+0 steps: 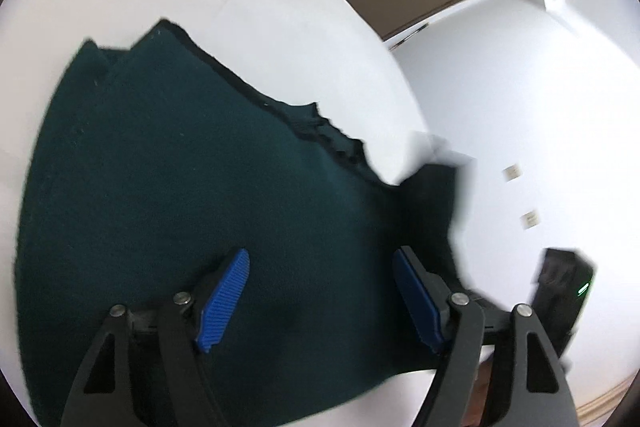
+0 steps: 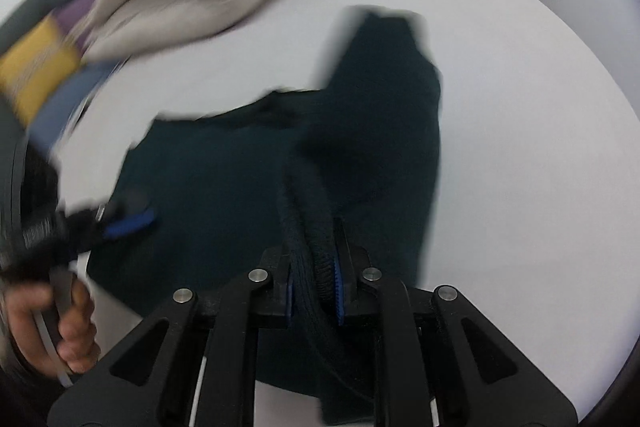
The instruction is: Fold small clothes
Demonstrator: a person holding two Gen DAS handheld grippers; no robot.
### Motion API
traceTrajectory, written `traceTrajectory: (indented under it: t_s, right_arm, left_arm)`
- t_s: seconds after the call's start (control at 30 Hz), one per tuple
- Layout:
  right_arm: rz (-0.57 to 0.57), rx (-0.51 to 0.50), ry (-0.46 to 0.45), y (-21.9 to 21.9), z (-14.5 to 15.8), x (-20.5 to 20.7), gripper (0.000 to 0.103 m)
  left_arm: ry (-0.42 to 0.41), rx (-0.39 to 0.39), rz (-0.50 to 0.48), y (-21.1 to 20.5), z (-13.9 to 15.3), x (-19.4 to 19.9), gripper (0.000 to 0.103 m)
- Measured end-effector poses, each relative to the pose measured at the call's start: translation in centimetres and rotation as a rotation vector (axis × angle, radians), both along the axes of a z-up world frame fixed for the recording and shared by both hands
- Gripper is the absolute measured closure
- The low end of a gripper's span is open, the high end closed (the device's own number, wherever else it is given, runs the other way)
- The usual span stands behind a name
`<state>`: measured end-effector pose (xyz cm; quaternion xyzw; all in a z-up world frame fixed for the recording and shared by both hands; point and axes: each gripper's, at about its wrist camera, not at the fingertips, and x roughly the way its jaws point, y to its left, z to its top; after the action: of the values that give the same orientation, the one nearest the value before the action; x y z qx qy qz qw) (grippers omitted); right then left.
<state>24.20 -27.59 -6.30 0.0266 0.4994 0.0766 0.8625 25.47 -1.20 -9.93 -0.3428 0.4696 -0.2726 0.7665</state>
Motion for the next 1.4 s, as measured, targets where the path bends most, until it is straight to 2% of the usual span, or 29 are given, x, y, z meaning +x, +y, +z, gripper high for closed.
traceTrajectory:
  t_s: [0.07,0.3,0.47,0.57,0.63,0.67,0.7,0.8,0.87,0.97,1.03,1.2,1.3,1.33,1.4]
  right_arm:
    - [0.021,-0.051,0.012,1.6,-1.0,0.2,0.090]
    - [0.053,-0.063,-0.022,2.0,-1.0,-1.1,0.090]
    - [0.073,-0.075,-0.049,3.0,-0.7,-2.1,0.090]
    - [0.087,-0.086,-0.054,3.8,-1.1,-2.6,0.090]
    - [0.090,-0.077,-0.055,3.7,-1.2,-2.6,0.090]
    - [0.090,-0.074,-0.058,3.6,-1.2,-2.7,0.089]
    - [0.091,-0.067,-0.052,3.4,-1.3,-2.8,0.088]
    - [0.092,-0.048,-0.045,3.0,-1.5,-3.5,0.083]
    - [0.105,-0.044,-0.070,2.6,-1.1,-4.9,0.081]
    - [0.107,-0.084,-0.144,2.2,-0.4,-8.0,0.065]
    - [0.132,-0.118,-0.189,2.6,-0.1,-10.4,0.062]
    - [0.186,-0.242,-0.257,4.8,-1.1,-14.6,0.061]
    - [0.229,-0.338,-0.283,6.5,-2.0,-15.0,0.063]
    - [0.231,-0.342,-0.287,6.7,-2.0,-14.9,0.065]
    - [0.229,-0.337,-0.289,7.3,-2.4,-14.9,0.077]
  left_arm:
    - [0.018,-0.044,-0.021,-0.4,-0.2,0.2,0.026]
    - [0.081,-0.095,-0.077,-3.6,-0.4,2.0,0.026]
    - [0.124,-0.103,-0.126,-7.0,-0.4,4.1,0.025]
    - [0.154,-0.073,-0.153,-8.5,-0.7,5.1,0.027]
    - [0.155,-0.051,-0.197,-9.6,-0.7,5.3,0.050]
    - [0.165,-0.036,-0.224,-10.3,-0.8,5.3,0.074]
    - [0.169,-0.025,-0.233,-10.6,-0.9,5.2,0.082]
    - [0.172,-0.005,-0.234,-11.1,-1.1,5.0,0.089]
    - [0.171,-0.002,-0.232,-11.1,-1.1,4.9,0.090]
    - [0.177,-0.016,-0.227,-10.8,-1.2,5.0,0.090]
    - [0.185,-0.035,-0.219,-9.7,-1.4,5.5,0.090]
    - [0.168,-0.039,-0.225,-9.1,-0.5,5.5,0.090]
    - [0.155,-0.028,-0.233,-9.0,0.0,5.0,0.090]
    - [0.152,-0.024,-0.234,-8.9,0.1,4.9,0.090]
    - [0.147,-0.022,-0.231,-8.3,-0.1,4.9,0.090]
